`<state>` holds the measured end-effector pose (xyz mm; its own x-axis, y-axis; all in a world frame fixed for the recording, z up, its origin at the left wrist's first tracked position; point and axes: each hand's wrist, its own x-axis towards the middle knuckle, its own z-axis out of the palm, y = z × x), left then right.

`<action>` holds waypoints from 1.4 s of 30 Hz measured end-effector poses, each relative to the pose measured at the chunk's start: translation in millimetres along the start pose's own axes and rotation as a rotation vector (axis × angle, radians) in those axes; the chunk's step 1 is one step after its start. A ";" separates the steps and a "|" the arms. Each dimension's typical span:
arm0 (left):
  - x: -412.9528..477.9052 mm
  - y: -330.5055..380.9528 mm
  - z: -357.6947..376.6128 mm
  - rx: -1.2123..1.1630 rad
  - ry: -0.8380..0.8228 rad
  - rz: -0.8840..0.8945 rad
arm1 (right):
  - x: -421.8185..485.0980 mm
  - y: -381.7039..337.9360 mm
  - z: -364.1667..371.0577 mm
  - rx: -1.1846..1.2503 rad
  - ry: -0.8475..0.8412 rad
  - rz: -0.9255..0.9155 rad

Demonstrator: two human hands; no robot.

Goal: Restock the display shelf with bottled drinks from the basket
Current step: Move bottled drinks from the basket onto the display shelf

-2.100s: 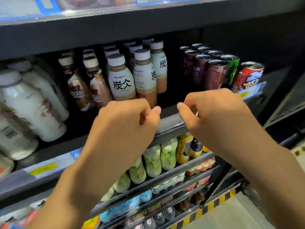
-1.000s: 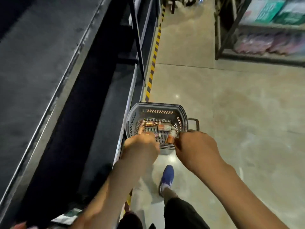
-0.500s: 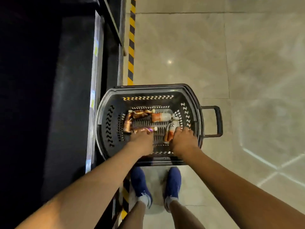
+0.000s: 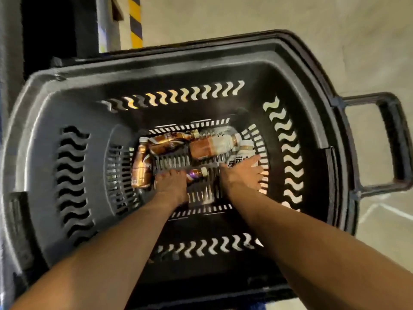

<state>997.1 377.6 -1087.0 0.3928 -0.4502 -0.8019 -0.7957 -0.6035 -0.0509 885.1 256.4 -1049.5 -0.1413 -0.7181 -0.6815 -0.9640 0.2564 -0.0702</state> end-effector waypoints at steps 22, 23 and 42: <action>-245.3 7.5 -186.0 -1.417 -0.107 -0.138 | -162.0 -2.7 -222.7 0.545 -0.259 -0.269; -281.1 8.2 -211.3 -1.484 -0.103 -0.121 | -184.6 -6.3 -250.6 0.565 -0.288 -0.307; -801.7 -4.9 -502.1 -1.759 0.704 0.211 | -606.0 -6.3 -641.1 0.827 -0.296 -0.983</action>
<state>917.7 411.1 -145.0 0.8156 -0.4702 -0.3372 0.2753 -0.1973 0.9409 832.5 275.1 -169.1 0.6908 -0.6901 -0.2158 -0.1992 0.1052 -0.9743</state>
